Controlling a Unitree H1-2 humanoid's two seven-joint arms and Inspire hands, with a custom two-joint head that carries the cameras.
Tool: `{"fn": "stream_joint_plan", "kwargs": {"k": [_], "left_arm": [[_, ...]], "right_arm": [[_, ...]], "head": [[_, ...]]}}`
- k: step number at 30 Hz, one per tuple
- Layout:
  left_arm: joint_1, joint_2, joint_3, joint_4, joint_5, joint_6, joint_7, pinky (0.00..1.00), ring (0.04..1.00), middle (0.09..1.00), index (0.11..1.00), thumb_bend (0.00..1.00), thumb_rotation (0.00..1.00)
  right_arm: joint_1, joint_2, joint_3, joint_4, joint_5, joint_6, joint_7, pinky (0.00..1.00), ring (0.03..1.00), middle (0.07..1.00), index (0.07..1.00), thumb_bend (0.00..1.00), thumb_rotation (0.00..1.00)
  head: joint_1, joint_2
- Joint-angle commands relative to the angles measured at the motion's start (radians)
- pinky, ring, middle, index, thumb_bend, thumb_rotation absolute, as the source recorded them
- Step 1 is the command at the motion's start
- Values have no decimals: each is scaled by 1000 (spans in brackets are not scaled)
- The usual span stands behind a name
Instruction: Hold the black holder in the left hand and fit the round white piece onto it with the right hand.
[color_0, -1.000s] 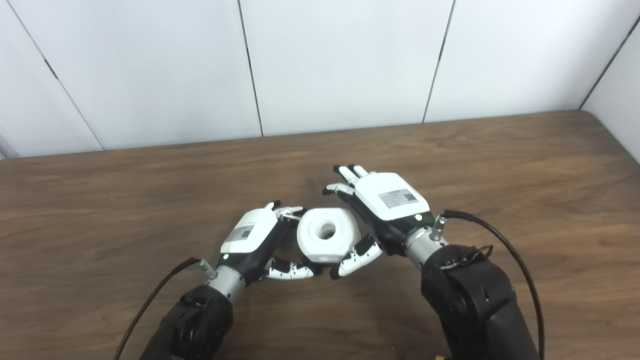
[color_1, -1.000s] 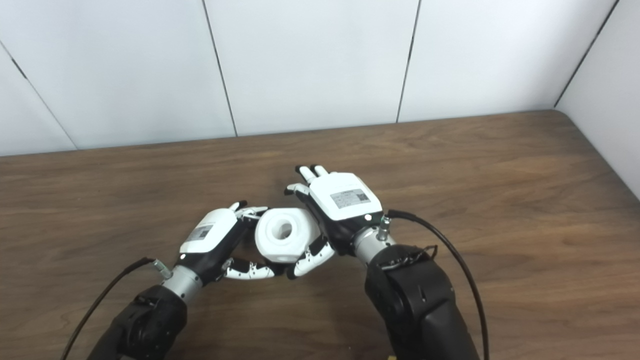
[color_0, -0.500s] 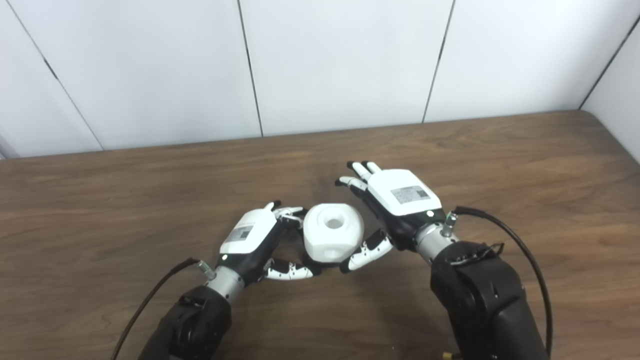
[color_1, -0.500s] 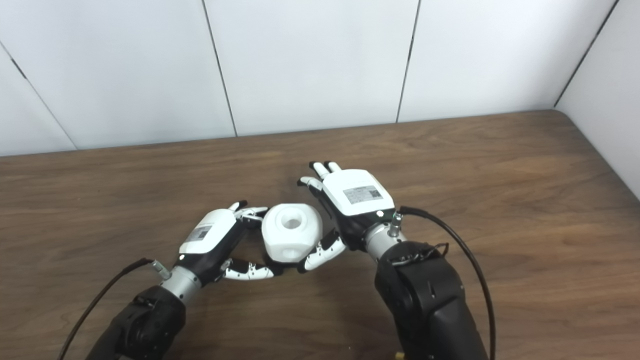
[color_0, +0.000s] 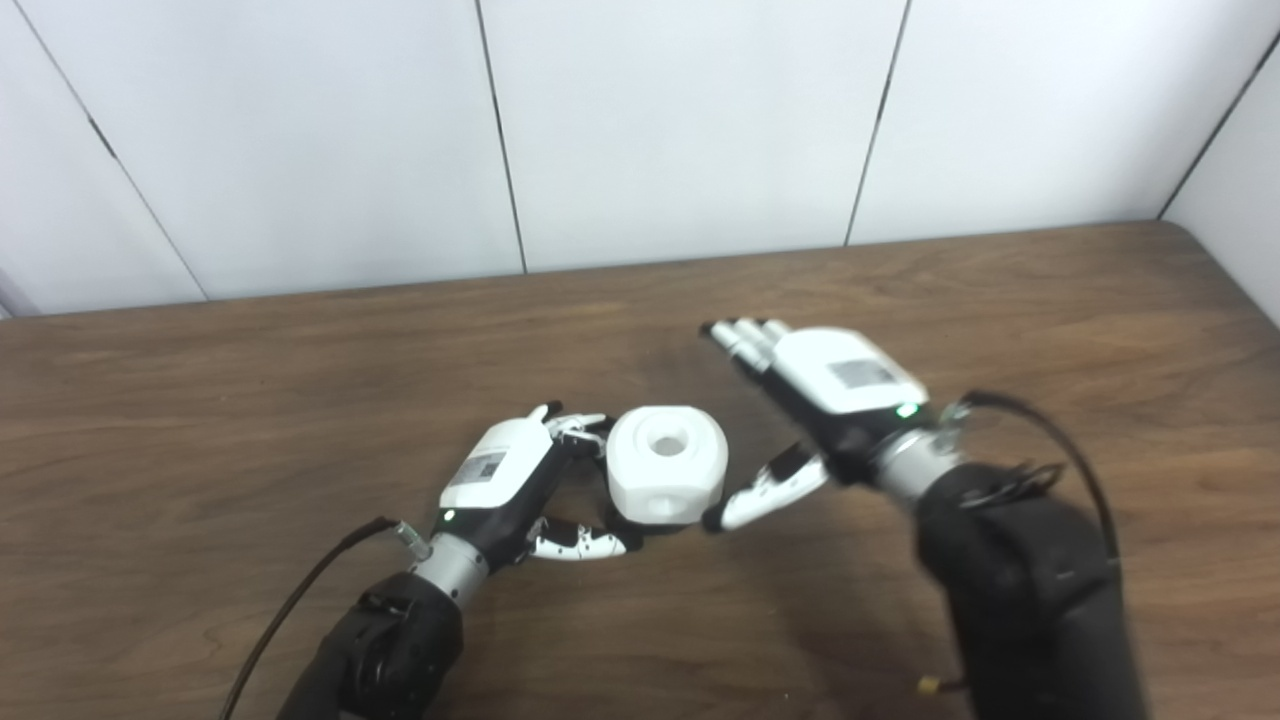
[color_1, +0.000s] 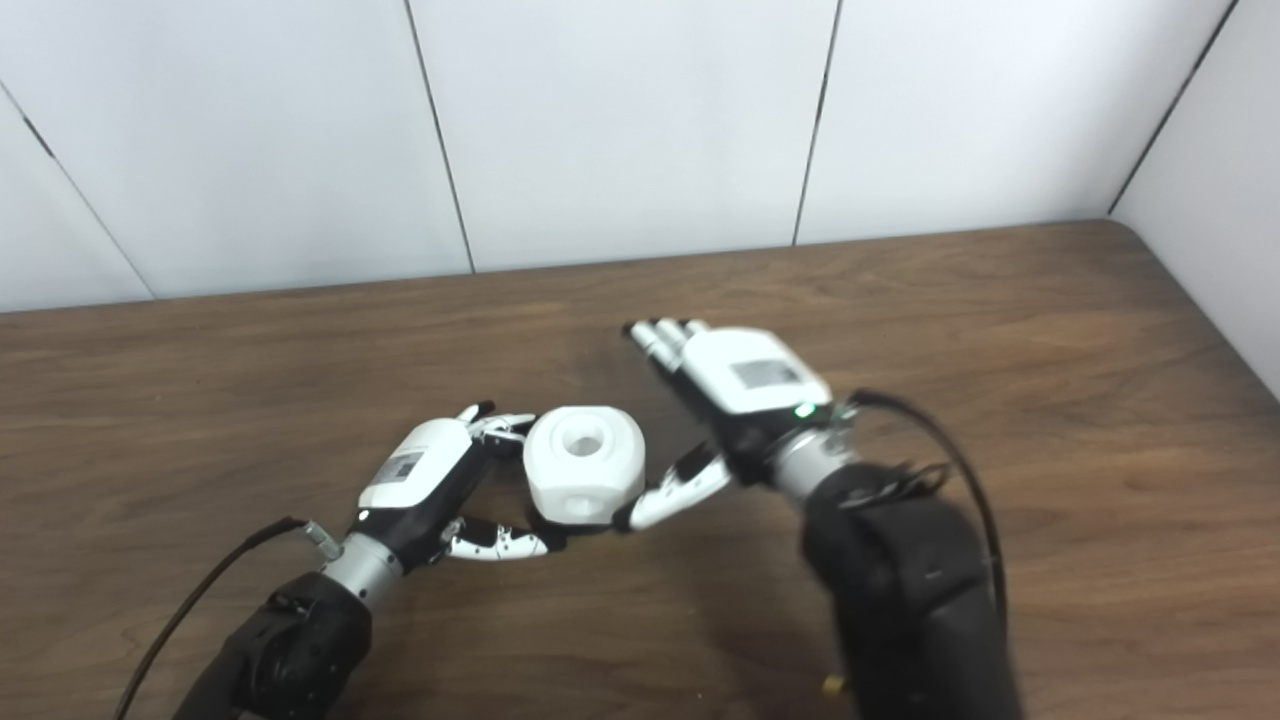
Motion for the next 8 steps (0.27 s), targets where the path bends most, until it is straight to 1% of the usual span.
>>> {"fn": "stream_joint_plan", "kwargs": {"k": [1, 4, 8], "left_arm": [[-22, 7, 6, 9, -1, -20, 16, 1000, 874, 863, 481, 516, 44], [-23, 8, 11, 18, -7, -27, 19, 1000, 876, 863, 481, 516, 43], [-25, 15, 13, 28, -5, -38, 23, 1000, 873, 862, 481, 516, 43]], "right_arm": [[-54, -43, -45, -55, 61, 35, 26, 811, 1000, 1000, 1000, 1000, 553], [-60, -106, -100, -73, 132, 68, 33, 838, 1000, 1000, 1000, 1000, 584], [-35, -174, -170, -82, 224, 117, 7, 882, 1000, 1000, 1000, 1000, 614]], "head": [[-2, -1], [-6, -5], [-14, -9]]}}
